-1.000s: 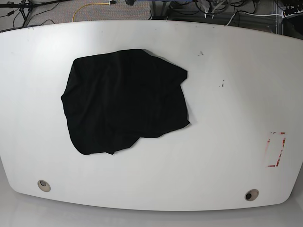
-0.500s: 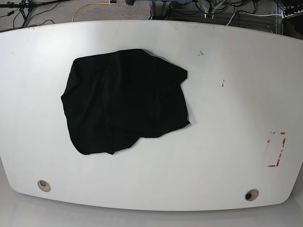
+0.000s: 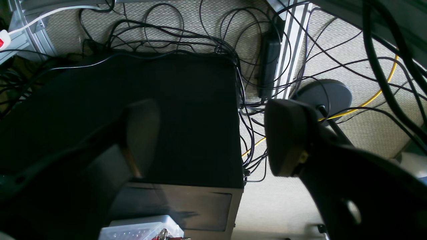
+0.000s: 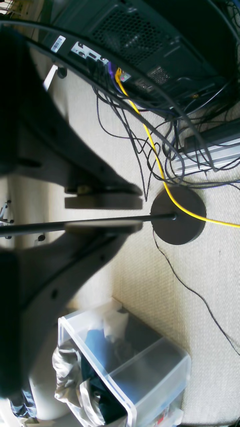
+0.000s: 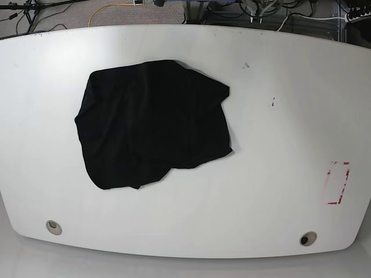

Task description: Fold the T-shirt properly

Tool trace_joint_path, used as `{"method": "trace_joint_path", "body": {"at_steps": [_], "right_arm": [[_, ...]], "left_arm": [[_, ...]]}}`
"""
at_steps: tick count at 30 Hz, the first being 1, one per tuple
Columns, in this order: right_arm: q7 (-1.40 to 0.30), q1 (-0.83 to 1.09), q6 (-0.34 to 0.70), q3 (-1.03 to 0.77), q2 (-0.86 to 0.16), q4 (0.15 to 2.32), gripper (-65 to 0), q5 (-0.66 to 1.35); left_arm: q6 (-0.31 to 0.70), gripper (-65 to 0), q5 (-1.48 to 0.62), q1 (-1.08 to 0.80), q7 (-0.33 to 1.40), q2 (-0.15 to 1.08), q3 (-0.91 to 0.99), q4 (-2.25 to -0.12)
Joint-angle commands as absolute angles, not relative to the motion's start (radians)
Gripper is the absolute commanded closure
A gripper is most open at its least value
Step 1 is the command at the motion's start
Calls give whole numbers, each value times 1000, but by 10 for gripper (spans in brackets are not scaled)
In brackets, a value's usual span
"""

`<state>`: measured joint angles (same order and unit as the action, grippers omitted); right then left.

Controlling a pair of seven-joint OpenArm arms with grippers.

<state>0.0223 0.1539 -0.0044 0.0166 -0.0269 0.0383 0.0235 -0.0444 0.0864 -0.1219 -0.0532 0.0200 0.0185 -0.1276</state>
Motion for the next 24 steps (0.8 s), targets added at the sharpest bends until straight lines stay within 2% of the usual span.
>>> {"method": "trace_joint_path", "body": {"at_steps": [1, 24], "right_arm": [[21, 164, -8, 14, -26, 38, -51, 19], [17, 168, -7, 16, -25, 33, -53, 19]], "left_arm": [[-43, -460, 85, -131, -52, 22, 18, -131], [-47, -466, 90, -130, -61, 28, 18, -127]]}}
